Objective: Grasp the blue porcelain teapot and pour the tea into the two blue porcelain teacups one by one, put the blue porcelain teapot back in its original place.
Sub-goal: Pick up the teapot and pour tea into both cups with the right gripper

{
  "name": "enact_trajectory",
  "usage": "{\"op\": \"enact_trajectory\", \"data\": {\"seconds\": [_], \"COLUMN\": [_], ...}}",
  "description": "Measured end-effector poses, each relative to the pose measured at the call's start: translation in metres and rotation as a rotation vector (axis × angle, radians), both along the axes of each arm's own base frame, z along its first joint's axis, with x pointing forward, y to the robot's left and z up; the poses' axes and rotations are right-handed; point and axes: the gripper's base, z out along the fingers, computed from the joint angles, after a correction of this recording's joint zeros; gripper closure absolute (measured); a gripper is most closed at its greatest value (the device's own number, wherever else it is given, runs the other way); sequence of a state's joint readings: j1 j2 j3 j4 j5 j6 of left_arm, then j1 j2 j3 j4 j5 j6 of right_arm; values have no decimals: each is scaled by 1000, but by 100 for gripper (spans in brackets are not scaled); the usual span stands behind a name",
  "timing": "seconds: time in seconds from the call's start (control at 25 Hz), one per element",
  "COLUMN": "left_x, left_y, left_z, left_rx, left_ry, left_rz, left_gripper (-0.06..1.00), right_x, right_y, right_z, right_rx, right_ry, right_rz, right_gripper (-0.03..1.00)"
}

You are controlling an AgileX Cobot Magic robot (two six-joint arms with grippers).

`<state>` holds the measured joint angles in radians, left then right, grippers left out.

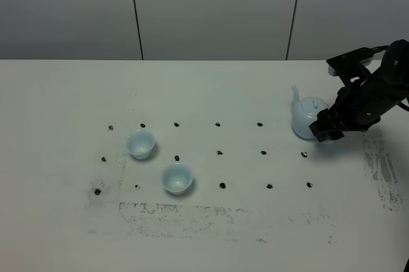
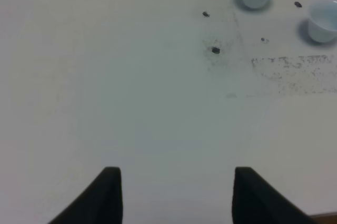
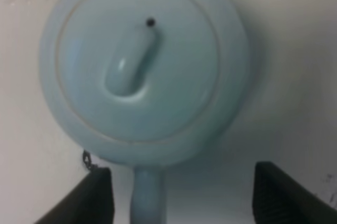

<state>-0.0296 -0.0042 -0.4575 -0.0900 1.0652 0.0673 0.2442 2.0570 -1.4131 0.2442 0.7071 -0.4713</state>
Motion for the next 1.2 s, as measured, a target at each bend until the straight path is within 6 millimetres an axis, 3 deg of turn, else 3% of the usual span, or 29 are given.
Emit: {"op": "enact_trajectory", "data": {"seconds": [0.64, 0.92, 1.2], "left_x": [0, 0, 0], "left_y": [0, 0, 0], "left_z": [0, 0, 0], "left_rx": [0, 0, -1], "left_ry": [0, 0, 0], "left_rz": [0, 0, 1], "left_gripper": [45, 45, 45], "right_x": [3, 7, 9], "right_y": [0, 1, 2], "right_z": [-10, -9, -8], "right_rx": [-2, 3, 10], "right_ry": [-1, -47, -74], "right_rz": [-8, -15, -11], "right_gripper": [60, 93, 93]}}
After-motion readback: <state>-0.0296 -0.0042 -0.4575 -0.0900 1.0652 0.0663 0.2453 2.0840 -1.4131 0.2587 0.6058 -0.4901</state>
